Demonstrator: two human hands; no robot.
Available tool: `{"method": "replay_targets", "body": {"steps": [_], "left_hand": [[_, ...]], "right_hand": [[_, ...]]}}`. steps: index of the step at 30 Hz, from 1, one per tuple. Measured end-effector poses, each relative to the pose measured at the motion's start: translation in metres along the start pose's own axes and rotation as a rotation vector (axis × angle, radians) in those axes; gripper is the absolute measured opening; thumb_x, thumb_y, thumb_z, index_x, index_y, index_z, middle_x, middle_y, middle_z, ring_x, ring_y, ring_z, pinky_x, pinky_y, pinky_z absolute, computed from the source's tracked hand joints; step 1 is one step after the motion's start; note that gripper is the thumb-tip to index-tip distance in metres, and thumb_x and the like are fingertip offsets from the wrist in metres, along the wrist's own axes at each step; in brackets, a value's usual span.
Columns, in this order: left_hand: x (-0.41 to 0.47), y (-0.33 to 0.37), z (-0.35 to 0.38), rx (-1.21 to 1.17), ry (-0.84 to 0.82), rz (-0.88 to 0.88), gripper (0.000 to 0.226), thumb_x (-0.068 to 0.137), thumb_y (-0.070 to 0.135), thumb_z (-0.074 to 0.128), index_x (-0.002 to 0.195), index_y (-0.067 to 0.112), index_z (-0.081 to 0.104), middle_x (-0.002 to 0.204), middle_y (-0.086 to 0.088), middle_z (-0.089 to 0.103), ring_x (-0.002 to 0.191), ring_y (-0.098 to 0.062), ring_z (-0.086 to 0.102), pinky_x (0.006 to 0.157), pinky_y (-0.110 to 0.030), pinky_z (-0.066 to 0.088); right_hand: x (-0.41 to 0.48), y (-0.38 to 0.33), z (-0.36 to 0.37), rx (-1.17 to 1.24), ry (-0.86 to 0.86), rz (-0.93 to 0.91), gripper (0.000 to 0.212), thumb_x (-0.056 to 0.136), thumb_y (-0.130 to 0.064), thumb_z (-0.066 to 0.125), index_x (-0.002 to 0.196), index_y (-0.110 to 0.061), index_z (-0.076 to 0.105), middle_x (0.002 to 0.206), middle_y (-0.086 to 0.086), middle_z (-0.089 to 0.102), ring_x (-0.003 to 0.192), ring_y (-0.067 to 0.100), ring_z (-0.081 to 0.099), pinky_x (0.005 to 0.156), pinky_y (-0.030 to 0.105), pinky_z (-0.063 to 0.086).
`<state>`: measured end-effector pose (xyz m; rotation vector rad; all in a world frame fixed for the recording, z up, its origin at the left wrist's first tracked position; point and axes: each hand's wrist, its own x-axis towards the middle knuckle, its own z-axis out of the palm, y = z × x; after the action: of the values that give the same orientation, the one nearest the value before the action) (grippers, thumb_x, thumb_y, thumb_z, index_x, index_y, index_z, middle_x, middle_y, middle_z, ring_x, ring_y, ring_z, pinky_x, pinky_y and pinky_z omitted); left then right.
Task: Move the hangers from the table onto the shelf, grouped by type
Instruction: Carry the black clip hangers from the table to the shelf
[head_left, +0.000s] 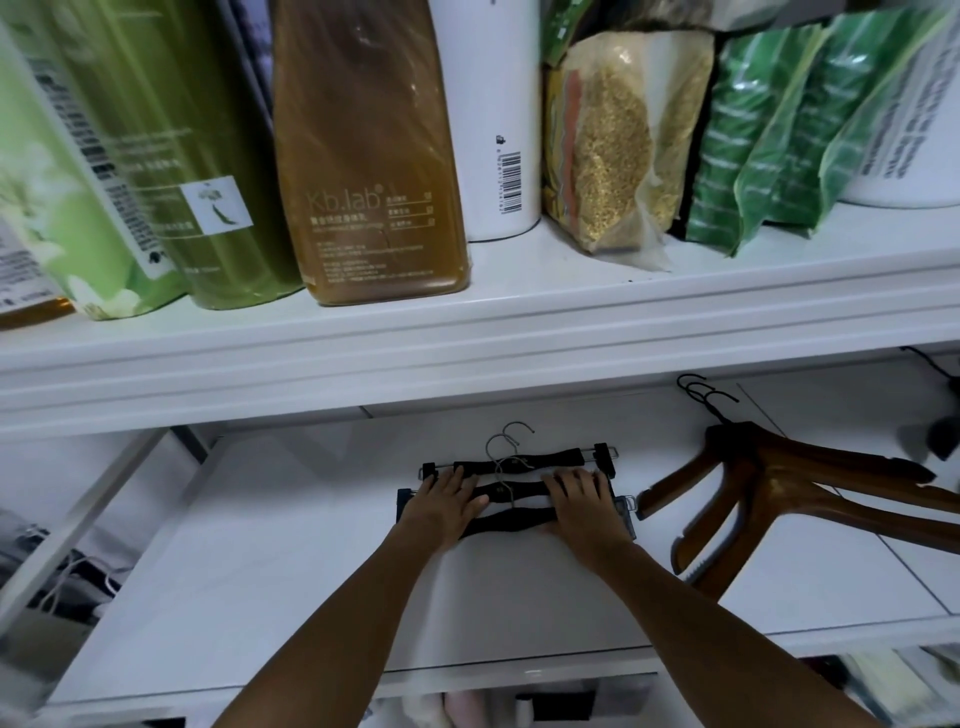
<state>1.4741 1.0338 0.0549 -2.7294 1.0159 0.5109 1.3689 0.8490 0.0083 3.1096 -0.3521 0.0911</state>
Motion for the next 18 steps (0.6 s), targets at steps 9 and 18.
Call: {"method": "replay_targets", "body": {"steps": [9,18], "left_hand": [[-0.003,-0.004,-0.003,-0.003,0.012,-0.042,0.060,0.102,0.043,0.009,0.152,0.012,-0.002,0.160,-0.009,-0.005,0.148,-0.021,-0.009,0.121,-0.036,-0.003],[-0.003,0.004,0.016,-0.131,0.090,0.000,0.081,0.090,0.064,0.007,0.152,0.013,-0.007,0.159,-0.011,-0.011,0.148,-0.022,-0.012,0.119,-0.033,-0.006]], "right_hand": [[-0.009,0.005,-0.015,-0.075,-0.116,0.026,0.068,0.098,-0.049,0.036,0.152,-0.013,0.016,0.155,0.009,0.018,0.142,0.034,0.018,0.115,0.059,0.005],[0.002,0.001,-0.014,-0.003,-0.198,0.062,0.074,0.098,-0.053,0.034,0.155,-0.015,0.004,0.160,0.012,0.004,0.148,0.031,0.006,0.117,0.055,0.000]]}}
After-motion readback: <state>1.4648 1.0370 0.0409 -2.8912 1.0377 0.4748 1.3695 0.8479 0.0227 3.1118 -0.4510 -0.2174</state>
